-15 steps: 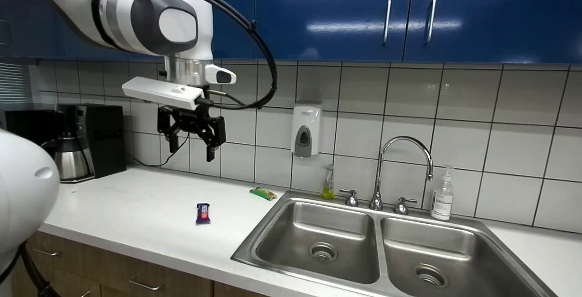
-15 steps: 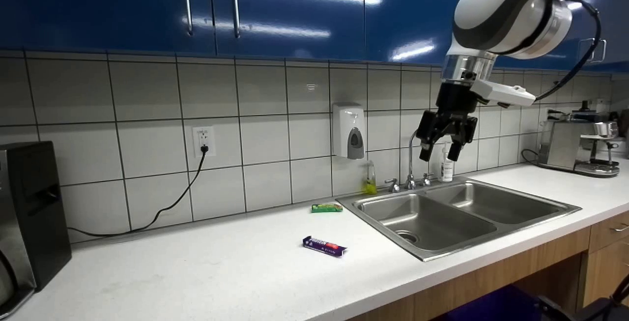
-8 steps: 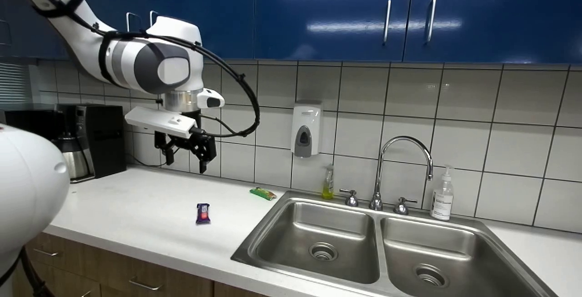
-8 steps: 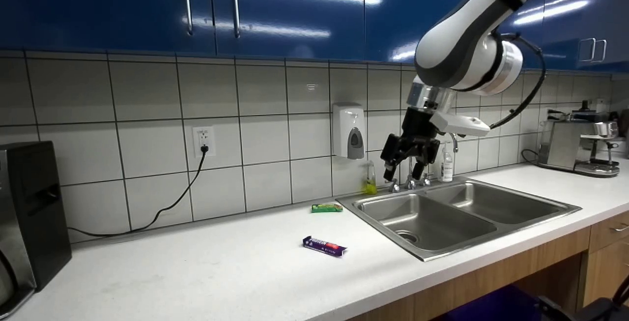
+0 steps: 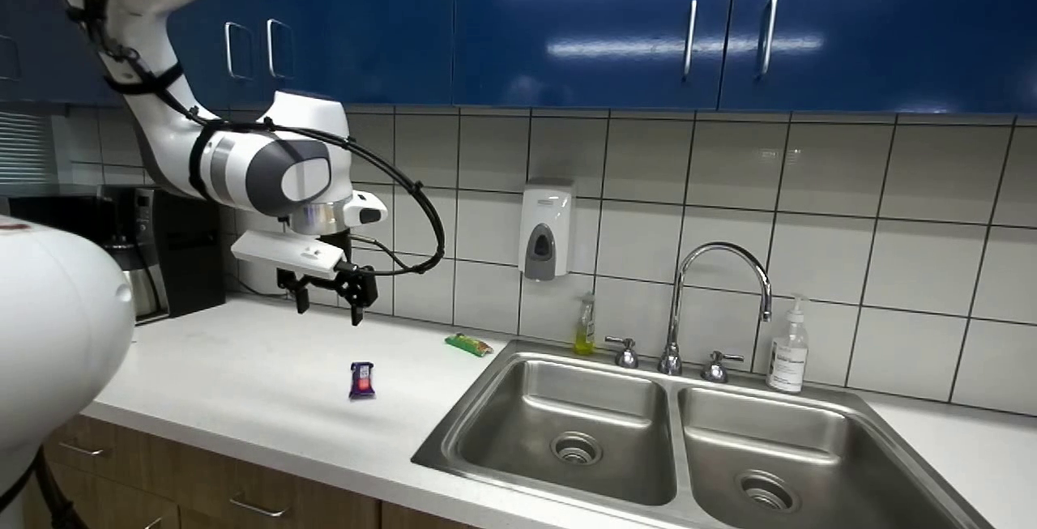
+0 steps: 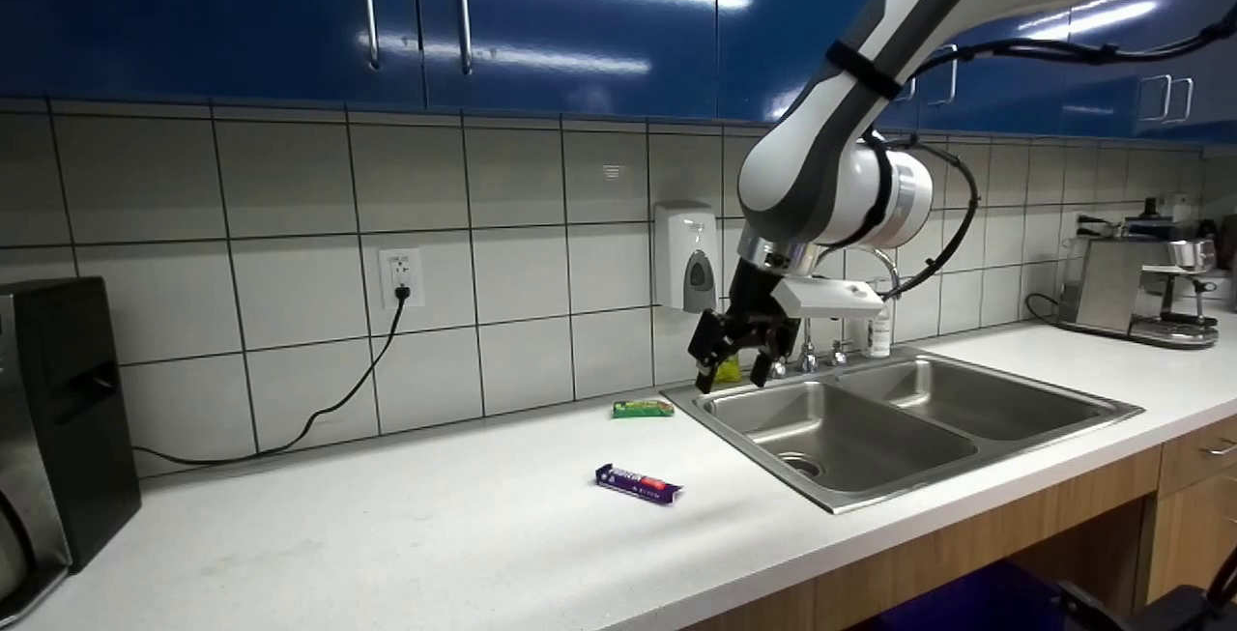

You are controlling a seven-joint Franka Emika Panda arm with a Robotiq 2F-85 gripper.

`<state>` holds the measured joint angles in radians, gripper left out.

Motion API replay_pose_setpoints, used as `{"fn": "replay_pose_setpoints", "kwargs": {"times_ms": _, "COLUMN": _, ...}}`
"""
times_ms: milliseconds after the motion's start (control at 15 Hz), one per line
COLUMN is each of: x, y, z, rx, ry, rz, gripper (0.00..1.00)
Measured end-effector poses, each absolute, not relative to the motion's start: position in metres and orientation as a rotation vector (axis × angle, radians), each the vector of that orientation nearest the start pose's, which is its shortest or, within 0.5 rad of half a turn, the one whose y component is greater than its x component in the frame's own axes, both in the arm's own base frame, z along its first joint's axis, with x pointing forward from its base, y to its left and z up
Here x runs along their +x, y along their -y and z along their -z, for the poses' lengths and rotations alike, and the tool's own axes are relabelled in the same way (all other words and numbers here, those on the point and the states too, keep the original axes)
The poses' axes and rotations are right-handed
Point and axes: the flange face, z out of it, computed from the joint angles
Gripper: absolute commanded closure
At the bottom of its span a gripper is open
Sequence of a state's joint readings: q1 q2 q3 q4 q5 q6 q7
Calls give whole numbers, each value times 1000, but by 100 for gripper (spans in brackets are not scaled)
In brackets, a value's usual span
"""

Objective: Put the purple packet in the sink.

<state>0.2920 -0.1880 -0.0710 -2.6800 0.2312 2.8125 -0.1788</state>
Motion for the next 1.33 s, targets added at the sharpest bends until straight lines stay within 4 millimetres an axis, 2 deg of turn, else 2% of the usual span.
{"fn": "replay_pose_setpoints", "kwargs": {"times_ms": 467, "x": 473, "y": -124, "z": -297, "rx": -2962, "ry": 345, "rz": 504, "gripper": 0}}
{"fn": "replay_pose_setpoints", "kwargs": {"times_ms": 733, "x": 496, "y": -133, "z": -282, "rx": -2968, "ry": 372, "rz": 502, "gripper": 0}}
{"fn": "replay_pose_setpoints", "kwargs": {"times_ms": 1133, "x": 528, "y": -142, "z": -260, "rx": -2998, "ry": 556, "rz": 497, "gripper": 0}}
{"fn": "replay_pose_setpoints", "kwargs": {"times_ms": 1333, "x": 536, "y": -146, "z": -248, "rx": -3012, "ry": 635, "rz": 485, "gripper": 0}}
